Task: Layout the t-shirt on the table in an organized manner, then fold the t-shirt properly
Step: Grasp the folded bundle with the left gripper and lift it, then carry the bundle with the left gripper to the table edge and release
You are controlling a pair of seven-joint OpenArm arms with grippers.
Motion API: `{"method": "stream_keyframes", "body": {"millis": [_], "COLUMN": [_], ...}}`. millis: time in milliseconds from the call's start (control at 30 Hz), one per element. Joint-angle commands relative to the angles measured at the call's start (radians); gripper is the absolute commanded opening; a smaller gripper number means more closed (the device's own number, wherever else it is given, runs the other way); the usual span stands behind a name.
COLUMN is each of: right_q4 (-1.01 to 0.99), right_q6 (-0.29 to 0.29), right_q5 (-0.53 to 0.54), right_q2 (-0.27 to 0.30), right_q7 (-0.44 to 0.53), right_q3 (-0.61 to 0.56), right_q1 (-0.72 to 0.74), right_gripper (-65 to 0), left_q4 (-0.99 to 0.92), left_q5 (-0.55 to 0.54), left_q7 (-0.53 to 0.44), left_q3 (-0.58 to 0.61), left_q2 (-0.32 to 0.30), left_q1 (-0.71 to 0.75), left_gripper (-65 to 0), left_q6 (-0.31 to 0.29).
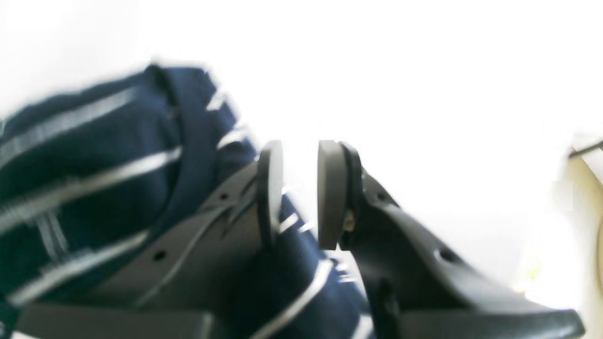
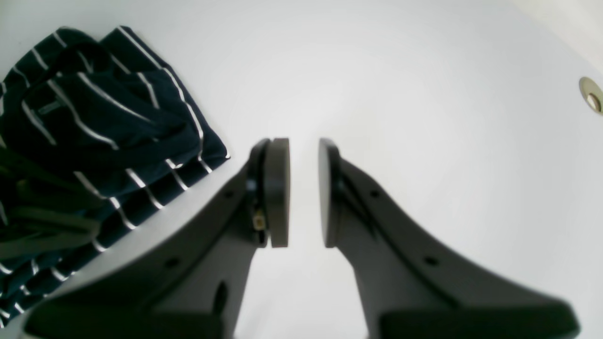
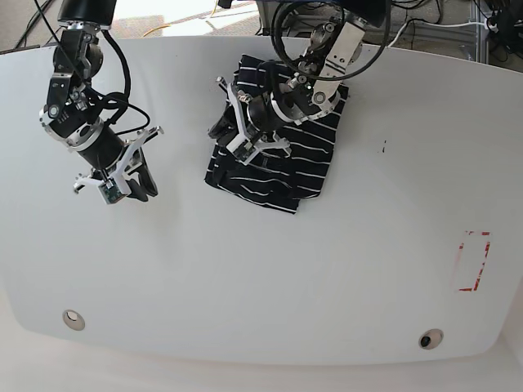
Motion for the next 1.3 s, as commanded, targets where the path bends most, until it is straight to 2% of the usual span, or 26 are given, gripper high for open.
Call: {"method": "stream_keyframes", "body": {"millis": [0,167,300,567,867,1100,1267], "right_q4": [0.031,0.034,0.040,0.064,0.081,0.081,0.086], "right_q6": [0.001,0.001,0.001,0.001,0.001,0.001,0.001], "right_q5": [0.016,0.016,0.016,0.016,0.016,0.016,0.016], "right_q2": [0.010,0.010,-0.002,-0.017,-0.019,-0.019,-0.019], "right_q7": [0.026,0.029,0.029,0.028,0.028,0.028,0.028], "right_q3": [0.007,0.007,0.007,0.006,0.003,0.001,0.001], "right_q1": [-0.006,-0.040,-0.054,-0.071,-0.092,-0.114,-0.121], "right_gripper": [-55.2,-55.2,-55.3,-55.3,-55.3,-55.3,-55.3], "left_q4": [-0.062,-0.178,-0.177,-0.128,-0.089,-0.116,-0.158], "left_q5": [-0.009,-0.009,-0.012,-0.099,-0.157,-0.168,-0.171], "left_q7": [-0.039,-0.085,-0.093,-0.086,-0.086,-0.086,-0.086], "left_q3": [-0.006,-0.067,-0.133,-0.323,-0.526,-0.661,-0.750], "left_q2": [0.001,-0.015,-0.081,-0.223,-0.419,-0.500,-0.542], "left_q1": [-0.008,-0.011,-0.002,0.063,0.129,0.132,0.127], "left_gripper": [-53.7,-53.9,-53.9,-53.9,-53.9,-53.9,-53.9], "left_q6": [-0.003,-0.005,-0.011,-0.120,-0.226,-0.319,-0.326]}}
